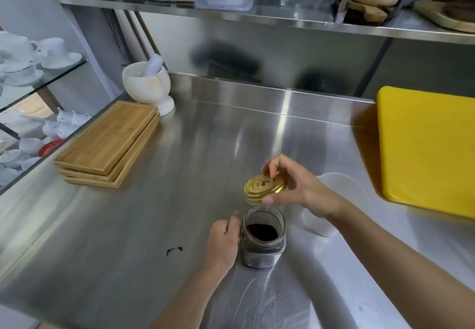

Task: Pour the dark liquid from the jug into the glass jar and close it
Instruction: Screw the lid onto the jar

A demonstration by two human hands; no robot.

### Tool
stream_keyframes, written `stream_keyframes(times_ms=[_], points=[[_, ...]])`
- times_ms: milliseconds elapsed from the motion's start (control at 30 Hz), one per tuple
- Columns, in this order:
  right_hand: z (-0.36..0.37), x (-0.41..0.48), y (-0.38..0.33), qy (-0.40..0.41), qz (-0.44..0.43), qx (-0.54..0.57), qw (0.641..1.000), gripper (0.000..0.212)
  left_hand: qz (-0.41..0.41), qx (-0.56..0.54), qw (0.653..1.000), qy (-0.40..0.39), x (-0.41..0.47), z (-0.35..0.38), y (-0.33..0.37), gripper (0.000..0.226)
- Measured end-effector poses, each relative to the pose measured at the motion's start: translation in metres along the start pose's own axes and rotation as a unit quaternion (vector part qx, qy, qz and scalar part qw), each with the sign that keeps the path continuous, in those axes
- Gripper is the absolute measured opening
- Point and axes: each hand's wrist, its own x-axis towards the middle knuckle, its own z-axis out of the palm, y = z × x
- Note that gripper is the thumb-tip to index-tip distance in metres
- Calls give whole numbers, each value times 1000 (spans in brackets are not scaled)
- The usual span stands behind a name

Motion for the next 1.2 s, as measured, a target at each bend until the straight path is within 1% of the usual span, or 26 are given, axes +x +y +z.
stream_keyframes(times_ms=[200, 333, 433, 500, 600, 733, 867, 1000, 1100, 1200], points=[[10, -25, 3, -42, 41, -83, 995, 37, 8, 4, 1000, -11, 2, -1, -4, 52], [11, -31, -1, -39, 45, -143, 988, 42, 0, -6, 1000, -15, 3, 0, -4, 51], [13, -33, -4, -67, 41, -242, 967, 46, -5, -9, 1000, -14, 3, 0, -5, 53], [15, -33, -7, -82, 35, -287, 954, 53, -5, -12, 1000, -22, 3, 0, -4, 54], [19, -31, -15, -96, 16, -330, 939, 65, -1, 0, 1000, -24, 2, -1, -3, 57], [18, -27, -22, -136, 0, -384, 913, 68, 11, 13, 999, -30, 1, -1, 0, 59], [18, -25, -27, -174, -26, -419, 891, 69, 10, 36, 999, -21, 0, -2, 3, 59], [19, -23, -30, -189, -21, -444, 876, 71, 15, 52, 998, -23, -2, -5, 8, 59], [21, -21, -33, -194, -15, -451, 871, 71, 21, 71, 997, -18, -3, -6, 11, 59], [20, -20, -34, -178, -8, -446, 877, 69, 23, 71, 997, -21, -3, -6, 12, 57]])
